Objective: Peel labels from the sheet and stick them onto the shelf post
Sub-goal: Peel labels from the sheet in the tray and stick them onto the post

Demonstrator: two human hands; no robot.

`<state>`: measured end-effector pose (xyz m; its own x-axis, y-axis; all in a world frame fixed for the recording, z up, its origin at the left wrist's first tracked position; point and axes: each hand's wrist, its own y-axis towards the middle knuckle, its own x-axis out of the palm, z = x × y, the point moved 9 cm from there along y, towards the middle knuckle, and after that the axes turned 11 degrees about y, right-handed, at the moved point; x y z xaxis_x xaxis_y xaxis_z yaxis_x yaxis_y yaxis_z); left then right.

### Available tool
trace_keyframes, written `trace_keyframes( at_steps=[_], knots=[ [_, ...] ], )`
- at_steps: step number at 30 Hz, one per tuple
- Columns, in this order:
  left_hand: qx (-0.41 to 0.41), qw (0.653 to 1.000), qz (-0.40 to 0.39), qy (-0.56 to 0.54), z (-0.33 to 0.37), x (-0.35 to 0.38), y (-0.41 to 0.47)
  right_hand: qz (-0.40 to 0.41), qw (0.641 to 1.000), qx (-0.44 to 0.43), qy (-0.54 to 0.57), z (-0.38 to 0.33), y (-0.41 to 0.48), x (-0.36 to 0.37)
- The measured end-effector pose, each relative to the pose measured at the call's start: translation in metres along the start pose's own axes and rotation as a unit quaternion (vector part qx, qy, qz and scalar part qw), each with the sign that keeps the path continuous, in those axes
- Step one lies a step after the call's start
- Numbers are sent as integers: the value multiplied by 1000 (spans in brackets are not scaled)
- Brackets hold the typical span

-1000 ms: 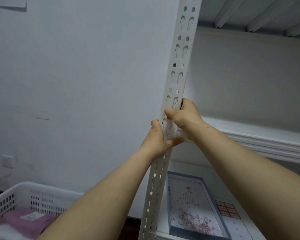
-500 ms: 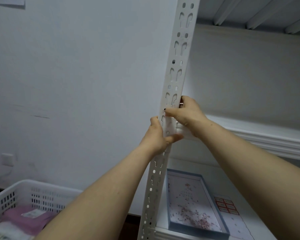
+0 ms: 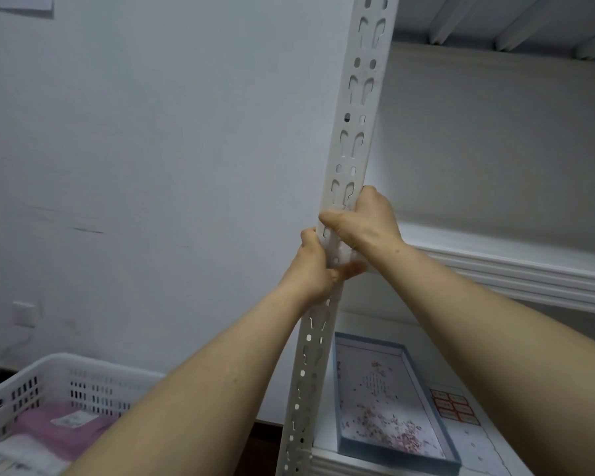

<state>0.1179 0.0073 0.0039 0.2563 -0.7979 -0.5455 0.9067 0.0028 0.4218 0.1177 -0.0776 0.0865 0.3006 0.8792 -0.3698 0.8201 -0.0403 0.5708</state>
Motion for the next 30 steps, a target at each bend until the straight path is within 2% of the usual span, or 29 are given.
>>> trace_keyframes(
  at_steps=[4, 8, 10, 20, 30],
  knots=[
    [2, 1000, -2, 1, 1, 1, 0, -15, 1000, -7, -2, 1, 1, -1],
    [4, 1000, 3, -22, 2, -1, -1, -126, 988, -10, 84, 8, 3, -5],
    [7, 1000, 7, -29, 2, -1, -1, -151, 983, -13, 100, 12, 1, -7],
    [11, 1000, 3, -8, 1, 0, 0, -50, 997, -59, 2, 2, -2, -11],
    [-12, 1000, 1, 9, -7, 4, 5, -31, 990, -72, -119, -11, -3, -6]
  ],
)
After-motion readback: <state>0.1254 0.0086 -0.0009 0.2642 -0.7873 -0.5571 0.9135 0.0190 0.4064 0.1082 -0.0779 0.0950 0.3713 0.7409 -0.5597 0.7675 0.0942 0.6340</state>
